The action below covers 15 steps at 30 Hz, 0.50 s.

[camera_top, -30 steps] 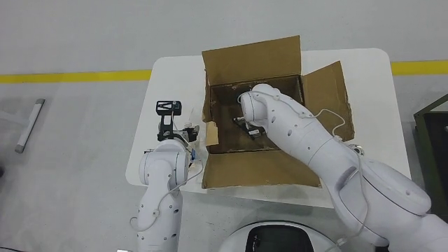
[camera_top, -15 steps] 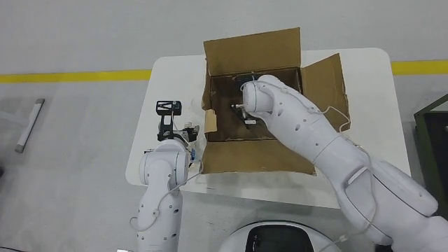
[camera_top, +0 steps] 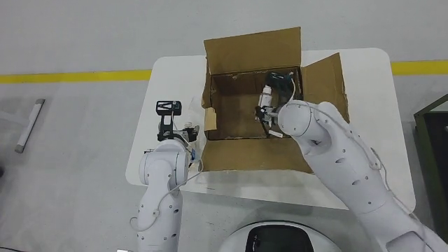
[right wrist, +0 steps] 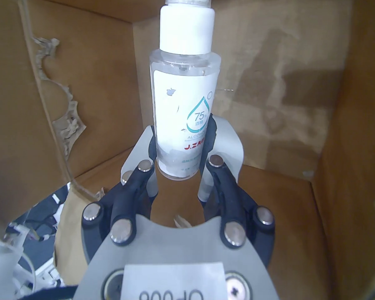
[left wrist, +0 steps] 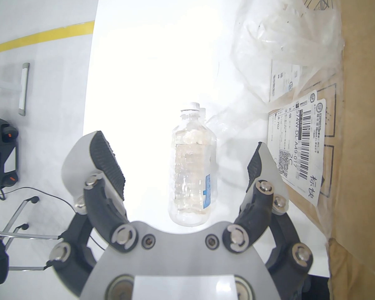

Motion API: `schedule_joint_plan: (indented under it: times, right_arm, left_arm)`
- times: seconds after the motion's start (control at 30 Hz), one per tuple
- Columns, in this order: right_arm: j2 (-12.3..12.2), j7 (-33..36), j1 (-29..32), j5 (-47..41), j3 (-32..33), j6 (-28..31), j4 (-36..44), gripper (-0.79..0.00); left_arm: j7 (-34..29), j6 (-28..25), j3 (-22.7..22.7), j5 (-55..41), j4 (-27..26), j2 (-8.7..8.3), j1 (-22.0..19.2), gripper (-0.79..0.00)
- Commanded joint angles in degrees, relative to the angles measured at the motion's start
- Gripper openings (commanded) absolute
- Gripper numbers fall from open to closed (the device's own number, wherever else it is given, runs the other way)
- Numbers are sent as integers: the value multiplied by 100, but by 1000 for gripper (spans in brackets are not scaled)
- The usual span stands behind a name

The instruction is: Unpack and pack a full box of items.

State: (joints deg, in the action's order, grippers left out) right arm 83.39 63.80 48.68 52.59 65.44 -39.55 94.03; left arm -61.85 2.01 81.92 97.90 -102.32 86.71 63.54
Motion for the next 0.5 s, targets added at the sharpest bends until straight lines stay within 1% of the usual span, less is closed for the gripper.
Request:
schedule_joint_plan:
  times: [0.0,0.33,0.4,0.47]
  right_arm:
    - [-22,-93,256,-138,148,130,268,-785]
    - [-22,-93,256,-138,148,130,268,-785]
    - [-13,-353,356,-314,214,195,308,-785]
    - [1,-726,460,-668,397,279,525,-785]
  left_arm:
    - [0,0,0,0,0,0,0,0]
    - [0,0,0,0,0,0,0,0]
    - [0,0,0,0,0,0,0,0]
    - [0,0,0,0,0,0,0,0]
